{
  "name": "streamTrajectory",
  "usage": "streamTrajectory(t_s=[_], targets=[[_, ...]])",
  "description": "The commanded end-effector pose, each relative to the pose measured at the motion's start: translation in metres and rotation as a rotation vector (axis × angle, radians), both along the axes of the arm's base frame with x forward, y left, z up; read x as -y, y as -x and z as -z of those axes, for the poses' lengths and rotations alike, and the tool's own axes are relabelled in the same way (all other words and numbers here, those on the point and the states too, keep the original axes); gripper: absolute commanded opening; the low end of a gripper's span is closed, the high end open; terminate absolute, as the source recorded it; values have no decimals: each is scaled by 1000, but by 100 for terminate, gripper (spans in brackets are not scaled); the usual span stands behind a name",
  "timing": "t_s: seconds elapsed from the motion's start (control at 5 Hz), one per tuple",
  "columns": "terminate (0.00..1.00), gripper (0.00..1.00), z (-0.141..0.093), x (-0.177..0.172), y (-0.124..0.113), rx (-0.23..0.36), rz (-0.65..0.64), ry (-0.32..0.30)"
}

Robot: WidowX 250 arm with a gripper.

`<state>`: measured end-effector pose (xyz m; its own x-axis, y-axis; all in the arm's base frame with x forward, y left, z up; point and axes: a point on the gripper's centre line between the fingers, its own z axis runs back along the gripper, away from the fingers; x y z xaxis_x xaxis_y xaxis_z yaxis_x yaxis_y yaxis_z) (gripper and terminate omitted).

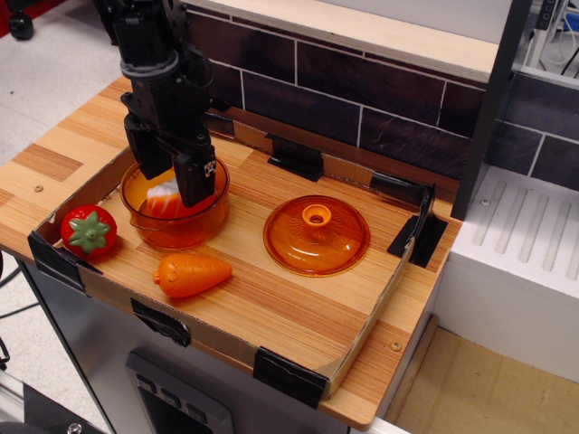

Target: Take sushi out of pot

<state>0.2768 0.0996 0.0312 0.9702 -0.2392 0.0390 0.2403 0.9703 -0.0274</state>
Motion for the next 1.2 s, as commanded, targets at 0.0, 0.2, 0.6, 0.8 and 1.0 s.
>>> streamTrajectory(t_s=[0.0, 0.2, 0.6, 0.8, 1.0], targets=[[0, 100, 3, -1, -9, 19, 5, -34], [0, 100, 6, 0, -8, 17, 10, -45], [0, 0, 10, 1, -7, 11, 10, -57], [0, 0, 3, -1, -8, 31, -4, -53], [0, 0, -21, -5, -9, 74, -41, -68]])
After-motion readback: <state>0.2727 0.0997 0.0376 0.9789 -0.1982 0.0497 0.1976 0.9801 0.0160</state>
